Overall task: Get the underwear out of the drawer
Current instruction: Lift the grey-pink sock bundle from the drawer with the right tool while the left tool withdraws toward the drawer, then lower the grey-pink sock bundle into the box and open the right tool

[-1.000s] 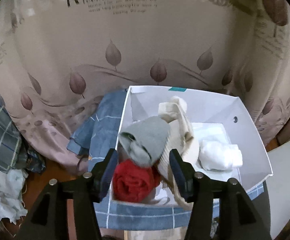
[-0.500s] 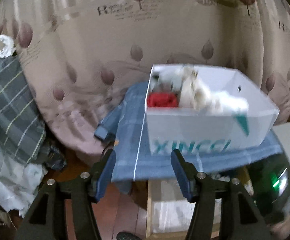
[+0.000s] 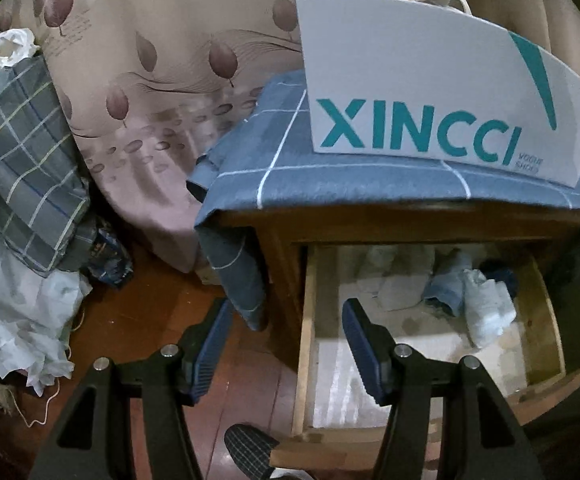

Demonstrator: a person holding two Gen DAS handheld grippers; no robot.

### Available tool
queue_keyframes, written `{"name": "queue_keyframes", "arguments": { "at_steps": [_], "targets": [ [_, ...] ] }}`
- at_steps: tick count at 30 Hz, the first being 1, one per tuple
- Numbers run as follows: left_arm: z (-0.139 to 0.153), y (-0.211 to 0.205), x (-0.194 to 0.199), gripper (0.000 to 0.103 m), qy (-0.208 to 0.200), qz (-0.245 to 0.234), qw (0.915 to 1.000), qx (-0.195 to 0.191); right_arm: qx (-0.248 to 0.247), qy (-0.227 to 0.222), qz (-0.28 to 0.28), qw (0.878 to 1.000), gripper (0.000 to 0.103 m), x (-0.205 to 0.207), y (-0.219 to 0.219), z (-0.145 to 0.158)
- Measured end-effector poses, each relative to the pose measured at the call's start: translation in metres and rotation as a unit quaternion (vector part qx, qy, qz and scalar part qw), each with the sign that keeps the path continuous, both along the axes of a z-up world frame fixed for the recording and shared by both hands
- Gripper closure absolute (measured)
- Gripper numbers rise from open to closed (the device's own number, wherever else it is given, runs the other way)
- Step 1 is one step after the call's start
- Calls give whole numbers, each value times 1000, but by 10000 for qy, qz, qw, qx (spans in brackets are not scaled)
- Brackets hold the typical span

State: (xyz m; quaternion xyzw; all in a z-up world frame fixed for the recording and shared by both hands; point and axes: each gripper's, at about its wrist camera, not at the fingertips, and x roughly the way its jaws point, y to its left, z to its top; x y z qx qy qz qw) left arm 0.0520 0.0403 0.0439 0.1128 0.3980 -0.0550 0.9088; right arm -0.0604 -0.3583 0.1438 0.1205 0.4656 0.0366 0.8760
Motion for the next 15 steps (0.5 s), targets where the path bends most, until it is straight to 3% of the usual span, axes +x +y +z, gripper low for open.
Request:
{"name": "queue_keyframes", "arguments": {
  "at_steps": [8, 15],
  "targets": [
    [10, 11, -5, 44, -216, 135, 9990, -377, -297, -760, -17, 9967, 66, 24, -9, 101],
    [8, 16, 1, 44, -105, 276, 9989, -361, -547, -663, 51, 9963, 66, 92, 5, 119]
  ]
}}
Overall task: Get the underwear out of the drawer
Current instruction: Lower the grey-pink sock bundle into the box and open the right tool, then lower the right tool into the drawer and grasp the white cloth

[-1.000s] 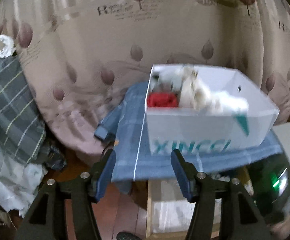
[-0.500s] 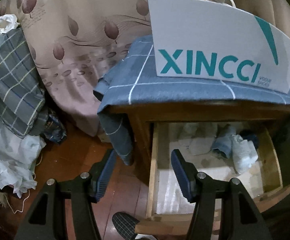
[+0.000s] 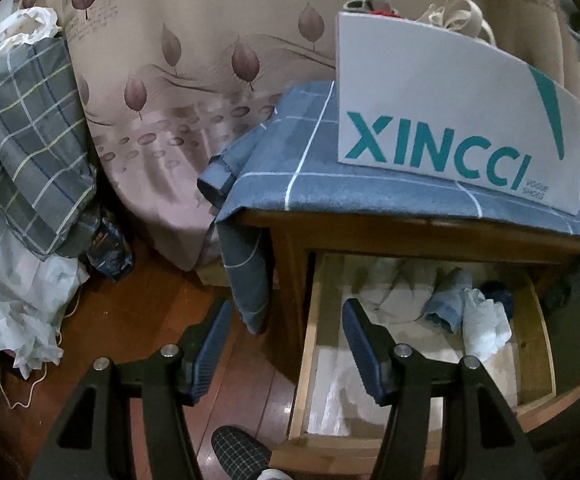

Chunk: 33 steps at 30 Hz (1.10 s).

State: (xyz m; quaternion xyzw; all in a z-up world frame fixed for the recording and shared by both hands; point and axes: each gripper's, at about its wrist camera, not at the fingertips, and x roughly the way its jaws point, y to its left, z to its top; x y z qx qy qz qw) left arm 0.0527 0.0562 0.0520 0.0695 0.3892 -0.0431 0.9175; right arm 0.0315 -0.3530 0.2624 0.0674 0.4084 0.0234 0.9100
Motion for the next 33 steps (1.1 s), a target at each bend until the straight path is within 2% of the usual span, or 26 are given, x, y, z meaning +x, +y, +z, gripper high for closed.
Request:
{"name": "queue_keyframes", "arguments": {
  "at_steps": [7, 13, 15, 18, 24, 28, 33],
  "targets": [
    [-2, 9, 5, 44, 39, 113, 9999, -69, -441, 537, -79, 9976, 65, 50, 4, -32],
    [-3, 5, 4, 44, 59, -61, 10000, 24, -488, 928, -290, 9941, 62, 62, -9, -62],
    [-4, 1, 4, 44, 69, -130, 9999, 53, -464, 1010, -363, 9931, 56, 65, -12, -71],
    [-4, -2, 5, 44, 9, -191, 9998, 72, -399, 1076, -363, 9927, 54, 68, -13, -79],
    [-9, -2, 8, 44, 145, -160, 9997, 86, -494, 670, -264, 9962, 36, 55, -5, -57],
    [-11, -1, 11, 44, 219, -94, 9997, 31, -535, 480, -115, 9973, 36, 39, 1, -37],
    [-12, -4, 9, 44, 157, -136, 9996, 175, -494, 410, 252, 9976, 31, -1, 13, -25]
  ]
}}
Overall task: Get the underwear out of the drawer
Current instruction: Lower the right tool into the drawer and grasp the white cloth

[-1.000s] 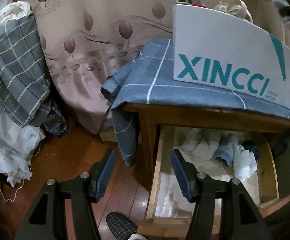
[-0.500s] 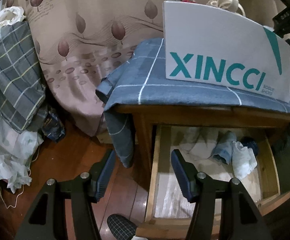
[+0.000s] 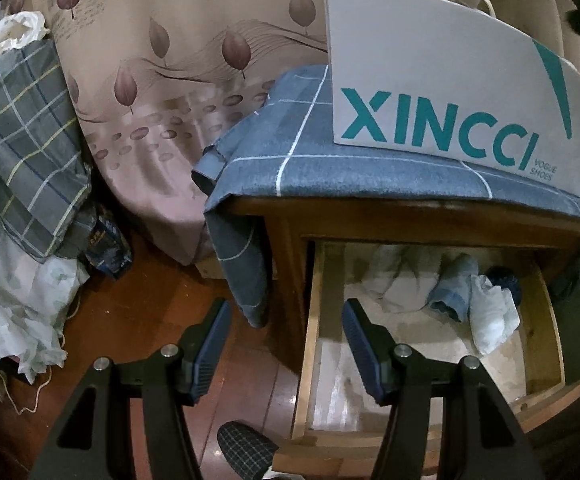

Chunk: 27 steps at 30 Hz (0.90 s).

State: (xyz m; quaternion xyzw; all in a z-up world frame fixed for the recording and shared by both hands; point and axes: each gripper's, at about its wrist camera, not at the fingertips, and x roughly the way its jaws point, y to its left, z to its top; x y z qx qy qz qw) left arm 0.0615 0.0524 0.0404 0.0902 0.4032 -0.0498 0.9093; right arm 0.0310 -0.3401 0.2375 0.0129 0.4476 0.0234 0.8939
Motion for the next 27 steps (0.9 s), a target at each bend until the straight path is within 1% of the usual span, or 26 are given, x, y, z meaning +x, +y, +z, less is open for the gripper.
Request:
{"name": "queue_keyframes", "arguments": {
  "at_steps": [2, 5, 7, 8, 10, 14, 16, 17, 18, 19, 20, 21, 23, 27],
  "targets": [
    [-1, 0, 1, 44, 43, 8, 10000, -9, -54, 87, 236, 9997, 29, -19, 10, -6],
    [-3, 1, 2, 44, 152, 20, 9999, -53, -171, 283, 603, 9976, 29, -48, 27, -25],
    [-1, 1, 1, 44, 115, 30, 9999, -67, -228, 426, 862, 9951, 29, -64, 38, -47],
    [-1, 2, 1, 44, 100, 32, 9999, -85, -226, 540, 1057, 9927, 29, -71, 45, -63],
    [-2, 3, 1, 44, 129, 52, 9998, -112, -338, 750, 1301, 9881, 30, -76, 54, -89],
    [-4, 10, 4, 44, 229, 156, 9995, -176, -651, 1209, 1564, 9781, 31, -71, 67, -156],
    [-4, 14, 6, 44, 276, 245, 9990, -249, -834, 1302, 1695, 9733, 31, -64, 70, -183],
    [-4, 17, 7, 44, 307, 284, 9987, -301, -1007, 1318, 1792, 9697, 31, -58, 73, -199],
    [-5, 19, 7, 44, 338, 310, 9984, -338, -1076, 1358, 1835, 9676, 31, -55, 74, -209],
    [-6, 21, 9, 44, 395, 348, 9980, -362, -1137, 1451, 1945, 9634, 32, -52, 75, -222],
    [-7, 22, 9, 44, 420, 365, 9978, -371, -1218, 1499, 2045, 9596, 36, -48, 78, -234],
    [-8, 24, 10, 44, 453, 392, 9975, -383, -1323, 1570, 2077, 9564, 37, -42, 79, -248],
    [-10, 26, 12, 44, 529, 437, 9967, -422, -1494, 1613, 2133, 9519, 39, -37, 79, -266],
    [-15, 27, 16, 44, 662, 453, 9958, -449, -1917, 1527, 2217, 9438, 40, -24, 78, -288]
  ]
}}
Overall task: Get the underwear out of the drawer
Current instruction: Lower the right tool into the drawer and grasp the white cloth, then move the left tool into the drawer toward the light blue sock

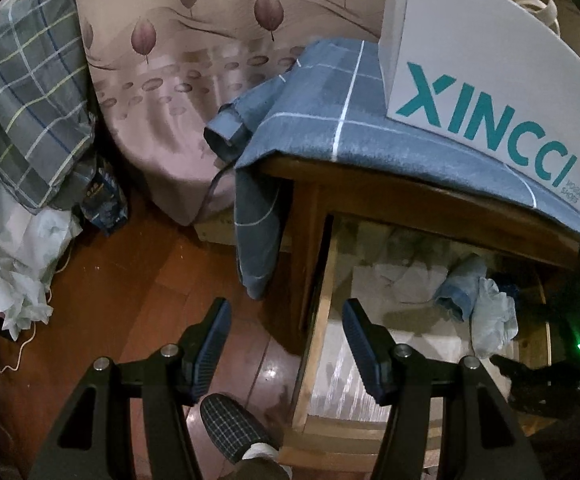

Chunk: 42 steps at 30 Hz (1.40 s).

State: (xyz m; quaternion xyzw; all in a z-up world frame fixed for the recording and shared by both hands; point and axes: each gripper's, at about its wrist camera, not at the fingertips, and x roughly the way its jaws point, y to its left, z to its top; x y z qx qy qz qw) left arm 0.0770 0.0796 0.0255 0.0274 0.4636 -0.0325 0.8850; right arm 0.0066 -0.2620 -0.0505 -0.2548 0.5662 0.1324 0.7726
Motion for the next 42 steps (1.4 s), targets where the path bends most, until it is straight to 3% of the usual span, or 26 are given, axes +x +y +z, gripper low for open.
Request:
{"name": "queue_keyframes", "arguments": {
  "at_steps": [5, 11, 16, 18, 24, 32, 35, 42],
  "targets": [
    [-5, -7, 2, 44, 98, -125, 9999, 66, -520, -225, 403, 9976, 35, 9, 4, -23],
    [-5, -16, 0, 44, 64, -303, 9994, 177, -773, -27, 444, 9960, 36, 27, -2, -57],
    [-7, -20, 0, 44, 42, -394, 9989, 266, -543, 243, 305, 9978, 35, 39, -13, -76],
    [-8, -22, 1, 44, 56, -431, 9985, 333, -204, 428, 224, 9986, 47, 40, -19, -79],
    [-11, -25, 1, 44, 95, -458, 9982, 374, 268, 1008, 309, 9941, 53, 34, -31, -81],
    [-18, -35, 0, 44, 225, -561, 9971, 462, 253, 1227, 249, 9918, 52, 31, -36, -89],
    [-21, -42, 0, 44, 249, -663, 9960, 545, 242, 1334, 188, 9906, 56, 39, -35, -90],
    [-28, -54, -3, 44, 268, -903, 9920, 841, 394, 1405, -158, 9892, 60, 15, -49, -70]
  ]
}}
